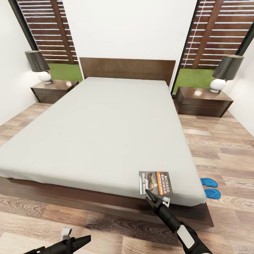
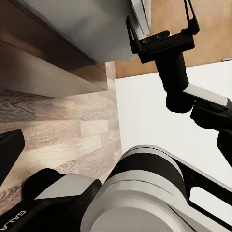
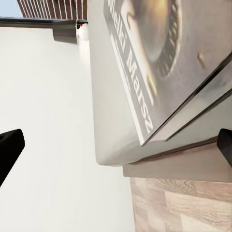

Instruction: In the bedroom, move the book from the bed onto either nightstand, and place the two sandals side by side next to the bed.

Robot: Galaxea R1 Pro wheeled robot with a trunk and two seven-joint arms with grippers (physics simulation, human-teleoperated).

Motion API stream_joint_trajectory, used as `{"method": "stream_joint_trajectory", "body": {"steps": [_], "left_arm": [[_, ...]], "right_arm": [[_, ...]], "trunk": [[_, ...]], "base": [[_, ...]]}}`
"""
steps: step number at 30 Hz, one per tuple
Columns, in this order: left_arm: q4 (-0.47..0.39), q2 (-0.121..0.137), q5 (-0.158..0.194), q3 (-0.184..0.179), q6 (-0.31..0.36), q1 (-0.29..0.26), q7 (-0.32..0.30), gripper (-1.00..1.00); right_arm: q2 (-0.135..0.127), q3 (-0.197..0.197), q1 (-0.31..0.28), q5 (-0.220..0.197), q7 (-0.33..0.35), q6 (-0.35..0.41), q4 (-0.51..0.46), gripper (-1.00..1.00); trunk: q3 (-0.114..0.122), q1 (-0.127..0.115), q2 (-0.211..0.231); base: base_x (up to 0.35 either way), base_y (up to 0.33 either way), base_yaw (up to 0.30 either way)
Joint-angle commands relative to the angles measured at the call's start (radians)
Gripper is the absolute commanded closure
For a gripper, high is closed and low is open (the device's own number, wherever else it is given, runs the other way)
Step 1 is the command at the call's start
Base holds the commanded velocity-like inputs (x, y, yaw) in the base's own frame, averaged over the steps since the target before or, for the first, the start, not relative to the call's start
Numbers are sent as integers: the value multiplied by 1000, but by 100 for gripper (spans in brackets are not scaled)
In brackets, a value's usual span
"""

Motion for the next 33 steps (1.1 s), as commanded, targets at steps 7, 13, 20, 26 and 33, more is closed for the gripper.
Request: {"method": "stream_joint_trajectory", "body": {"steps": [7, 13, 20, 26, 33], "left_arm": [[0, 0, 8, -8, 1, 0, -2, -100], [0, 0, 8, -8, 1, 0, -2, -100], [0, 0, 8, -8, 1, 0, -2, -100], [0, 0, 8, -8, 1, 0, -2, -100], [0, 0, 8, -8, 1, 0, -2, -100]], "right_arm": [[1, -4, 0, -3, 2, 9, 0, -100], [1, -4, 0, -3, 2, 9, 0, -100], [1, -4, 0, -3, 2, 9, 0, -100], [1, -5, 0, -3, 2, 9, 0, -100], [1, -5, 0, -3, 2, 9, 0, -100]], "trunk": [[-1, 0, 0], [-1, 0, 0], [-1, 0, 0], [-1, 0, 0], [-1, 0, 0]], "base": [[2, 0, 0], [98, -3, 0], [46, -3, 0], [3, 0, 0], [0, 0, 0]]}}
